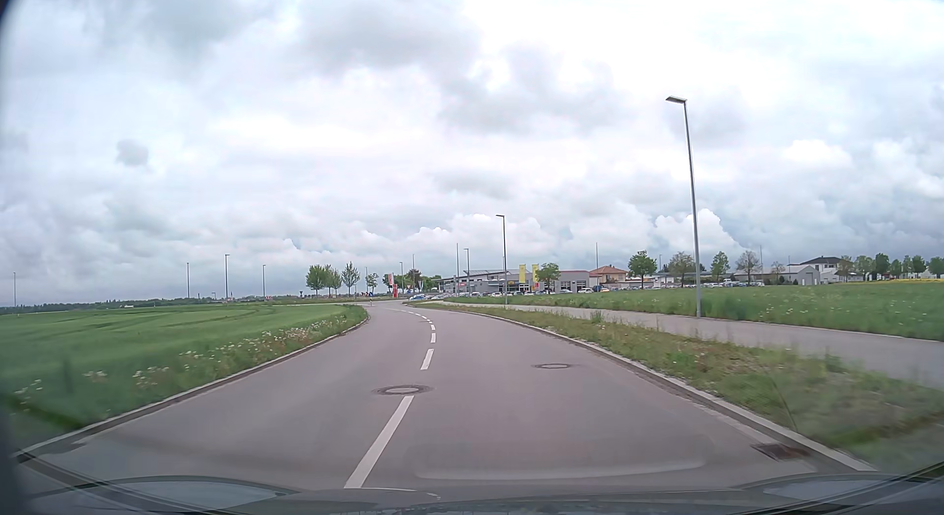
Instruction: Follow the waypoints while adhering to traffic rules and regulations
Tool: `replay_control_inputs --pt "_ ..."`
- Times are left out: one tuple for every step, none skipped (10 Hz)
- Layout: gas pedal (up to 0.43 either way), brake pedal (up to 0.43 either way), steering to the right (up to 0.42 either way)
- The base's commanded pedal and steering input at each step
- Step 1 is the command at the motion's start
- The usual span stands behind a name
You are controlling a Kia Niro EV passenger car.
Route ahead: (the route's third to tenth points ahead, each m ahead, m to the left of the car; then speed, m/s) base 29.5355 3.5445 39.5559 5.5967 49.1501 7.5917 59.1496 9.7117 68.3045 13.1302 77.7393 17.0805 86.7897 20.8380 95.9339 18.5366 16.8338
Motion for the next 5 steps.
replay_control_inputs --pt "0.0 0.012 -0.03" --pt "0.0 0.012 -0.03" --pt "0.0 0.012 -0.031" --pt "0.0 0.012 -0.032" --pt "0.0 0.012 -0.033"
